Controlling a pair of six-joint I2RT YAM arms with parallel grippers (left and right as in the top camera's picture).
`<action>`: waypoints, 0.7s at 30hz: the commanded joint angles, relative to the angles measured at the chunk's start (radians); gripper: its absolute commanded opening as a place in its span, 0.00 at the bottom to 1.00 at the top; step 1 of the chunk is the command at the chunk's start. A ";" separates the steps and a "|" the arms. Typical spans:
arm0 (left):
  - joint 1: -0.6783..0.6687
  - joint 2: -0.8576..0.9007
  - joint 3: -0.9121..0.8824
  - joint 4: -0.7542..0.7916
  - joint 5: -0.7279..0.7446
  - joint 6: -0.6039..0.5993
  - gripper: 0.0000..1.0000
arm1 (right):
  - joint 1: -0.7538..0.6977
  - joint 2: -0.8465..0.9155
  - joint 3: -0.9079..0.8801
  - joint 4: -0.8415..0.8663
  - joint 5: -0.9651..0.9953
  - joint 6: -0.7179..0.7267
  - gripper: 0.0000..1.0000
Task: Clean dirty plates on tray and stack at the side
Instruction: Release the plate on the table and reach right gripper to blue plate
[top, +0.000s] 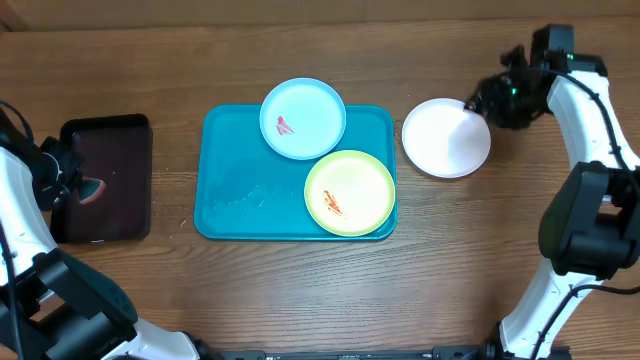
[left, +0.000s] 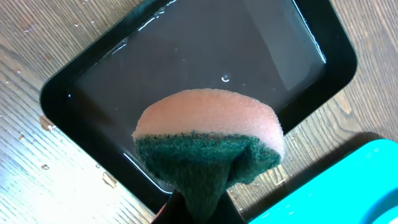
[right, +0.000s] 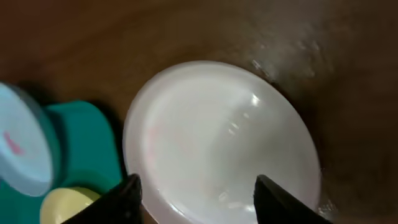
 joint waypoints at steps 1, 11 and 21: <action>-0.012 0.022 0.002 0.001 0.027 0.003 0.04 | 0.077 -0.021 0.046 0.067 -0.153 -0.010 0.71; -0.053 0.049 0.002 0.002 0.034 0.054 0.04 | 0.407 0.058 0.036 0.355 0.284 -0.013 0.81; -0.055 0.049 0.002 0.005 0.042 0.054 0.04 | 0.537 0.196 0.036 0.464 0.361 -0.109 0.61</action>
